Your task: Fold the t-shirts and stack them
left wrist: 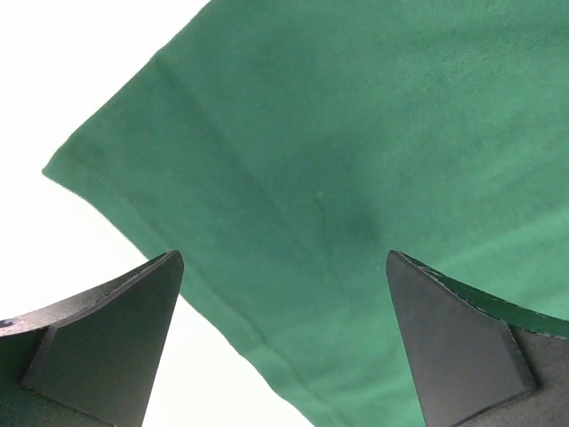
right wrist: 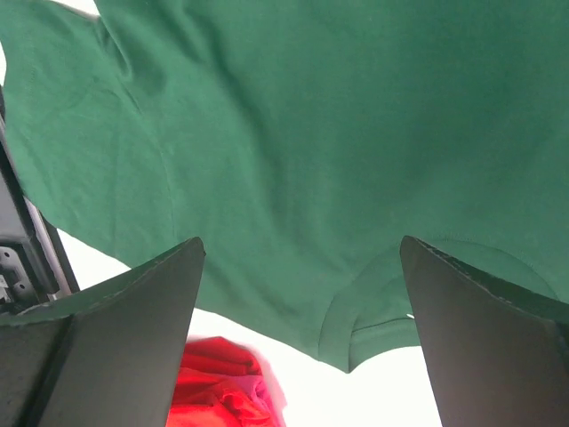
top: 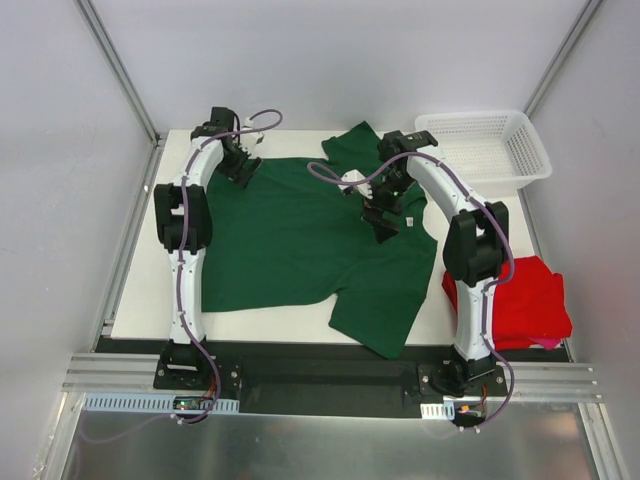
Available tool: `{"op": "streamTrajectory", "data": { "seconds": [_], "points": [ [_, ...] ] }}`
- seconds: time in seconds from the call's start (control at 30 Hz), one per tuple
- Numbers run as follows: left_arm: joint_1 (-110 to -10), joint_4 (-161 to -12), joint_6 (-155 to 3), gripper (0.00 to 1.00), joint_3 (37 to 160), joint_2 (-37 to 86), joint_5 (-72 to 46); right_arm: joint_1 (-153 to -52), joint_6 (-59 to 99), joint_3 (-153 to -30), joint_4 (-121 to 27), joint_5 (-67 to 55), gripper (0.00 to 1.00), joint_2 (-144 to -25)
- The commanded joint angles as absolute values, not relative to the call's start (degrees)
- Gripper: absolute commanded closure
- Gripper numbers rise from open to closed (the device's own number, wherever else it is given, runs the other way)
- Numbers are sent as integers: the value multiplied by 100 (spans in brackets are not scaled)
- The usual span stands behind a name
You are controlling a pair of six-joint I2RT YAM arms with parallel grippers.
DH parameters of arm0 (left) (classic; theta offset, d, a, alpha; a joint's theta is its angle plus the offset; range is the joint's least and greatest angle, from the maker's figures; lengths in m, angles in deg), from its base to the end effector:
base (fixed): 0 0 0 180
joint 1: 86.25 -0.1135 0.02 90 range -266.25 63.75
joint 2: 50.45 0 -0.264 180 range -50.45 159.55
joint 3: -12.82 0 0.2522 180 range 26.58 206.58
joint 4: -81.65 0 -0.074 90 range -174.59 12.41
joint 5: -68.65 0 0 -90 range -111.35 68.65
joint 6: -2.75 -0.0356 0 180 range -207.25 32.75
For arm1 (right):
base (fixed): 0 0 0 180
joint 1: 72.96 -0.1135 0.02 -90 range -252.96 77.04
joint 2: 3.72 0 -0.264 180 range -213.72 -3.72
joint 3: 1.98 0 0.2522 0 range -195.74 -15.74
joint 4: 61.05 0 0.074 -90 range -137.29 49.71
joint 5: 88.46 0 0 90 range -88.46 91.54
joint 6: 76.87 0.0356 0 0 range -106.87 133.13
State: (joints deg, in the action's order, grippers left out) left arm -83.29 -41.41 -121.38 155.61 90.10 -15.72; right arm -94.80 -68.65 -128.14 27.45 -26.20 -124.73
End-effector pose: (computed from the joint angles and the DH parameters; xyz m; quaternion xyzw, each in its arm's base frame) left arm 0.5382 -0.0313 0.2018 0.3168 0.8976 0.0363 0.3043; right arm 0.3831 0.1714 0.2576 -0.7704 0.5883 0.1792 0.1683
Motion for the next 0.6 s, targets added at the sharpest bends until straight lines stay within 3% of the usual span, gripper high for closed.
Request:
{"op": "streamTrajectory", "data": {
  "seconds": [0.0,0.33,0.57],
  "points": [
    [-8186,-4802,-12504,1,15271,8780,-1941,-9502,-7028,-13070,4772,-2983,4,-12413],
    [-8019,-5180,-13048,1,15007,8921,-2003,-9607,-7019,-13290,4772,-2834,4,-12536],
    [-8010,-5707,-13645,1,14656,9044,-2670,-9607,-6922,-13203,4772,-2702,4,-12554]
  ]
}}
